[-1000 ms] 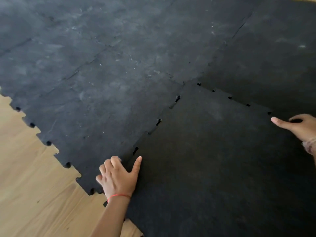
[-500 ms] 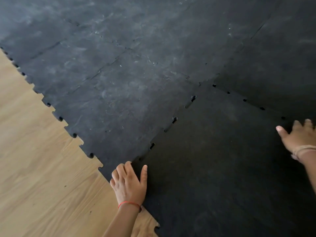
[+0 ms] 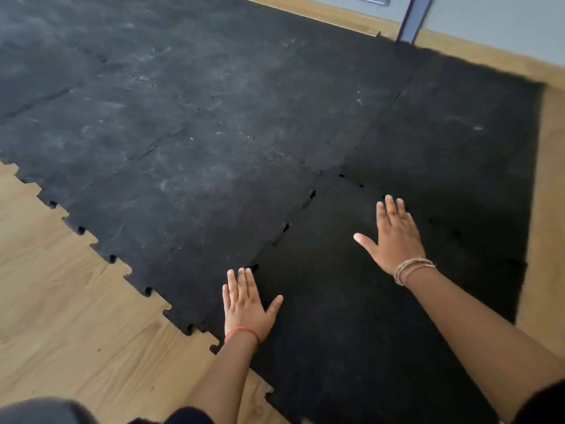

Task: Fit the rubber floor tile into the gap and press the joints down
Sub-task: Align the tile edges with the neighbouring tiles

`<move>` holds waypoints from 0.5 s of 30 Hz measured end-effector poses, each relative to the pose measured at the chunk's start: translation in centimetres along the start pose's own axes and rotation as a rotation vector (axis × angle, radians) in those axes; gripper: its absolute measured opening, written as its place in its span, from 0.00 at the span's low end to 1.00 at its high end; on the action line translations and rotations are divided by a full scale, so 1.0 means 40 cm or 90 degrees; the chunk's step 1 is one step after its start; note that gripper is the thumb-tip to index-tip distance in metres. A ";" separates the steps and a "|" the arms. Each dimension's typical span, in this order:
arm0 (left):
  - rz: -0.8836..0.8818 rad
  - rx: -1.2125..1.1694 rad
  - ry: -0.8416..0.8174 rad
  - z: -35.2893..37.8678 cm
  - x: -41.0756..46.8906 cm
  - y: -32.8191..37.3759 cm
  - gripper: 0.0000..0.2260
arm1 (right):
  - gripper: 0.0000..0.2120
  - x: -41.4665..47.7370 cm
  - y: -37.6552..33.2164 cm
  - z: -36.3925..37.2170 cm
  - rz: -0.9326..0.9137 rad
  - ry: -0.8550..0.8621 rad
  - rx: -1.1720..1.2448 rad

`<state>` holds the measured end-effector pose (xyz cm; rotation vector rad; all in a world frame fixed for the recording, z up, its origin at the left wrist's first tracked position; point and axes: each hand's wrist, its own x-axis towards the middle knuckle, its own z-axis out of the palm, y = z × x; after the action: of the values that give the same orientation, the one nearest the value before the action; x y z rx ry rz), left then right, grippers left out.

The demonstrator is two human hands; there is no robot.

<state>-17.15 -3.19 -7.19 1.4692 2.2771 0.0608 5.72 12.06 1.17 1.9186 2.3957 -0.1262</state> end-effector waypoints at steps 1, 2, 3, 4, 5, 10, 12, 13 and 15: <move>0.000 -0.007 -0.022 -0.013 0.000 -0.001 0.37 | 0.40 -0.026 0.010 -0.006 0.016 -0.035 -0.007; 0.000 -0.013 -0.032 -0.024 -0.001 -0.003 0.37 | 0.40 -0.051 0.019 -0.008 0.030 -0.069 -0.010; -0.002 -0.020 -0.033 -0.033 -0.002 -0.009 0.36 | 0.40 -0.074 0.025 -0.008 0.039 -0.096 -0.011; -0.008 -0.031 -0.025 -0.038 -0.001 -0.014 0.35 | 0.40 -0.088 0.029 -0.003 0.041 -0.108 -0.009; -0.017 -0.047 -0.006 -0.040 0.004 -0.019 0.35 | 0.41 -0.091 0.033 0.004 0.038 -0.104 -0.005; 0.014 -0.094 0.137 -0.020 0.026 -0.015 0.28 | 0.40 -0.043 0.014 0.029 0.018 -0.081 0.039; 0.004 -0.095 0.161 -0.008 0.008 -0.010 0.27 | 0.40 -0.026 -0.003 0.049 -0.012 -0.105 0.032; -0.001 -0.093 0.167 -0.002 0.002 -0.009 0.27 | 0.40 -0.012 -0.012 0.060 -0.022 -0.113 0.033; -0.008 -0.072 0.176 0.008 0.000 -0.006 0.28 | 0.41 0.041 -0.032 0.072 -0.034 -0.118 0.045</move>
<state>-17.24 -3.35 -7.53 1.4633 2.4517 0.4046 4.12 13.06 -1.84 1.7836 2.3499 -0.3784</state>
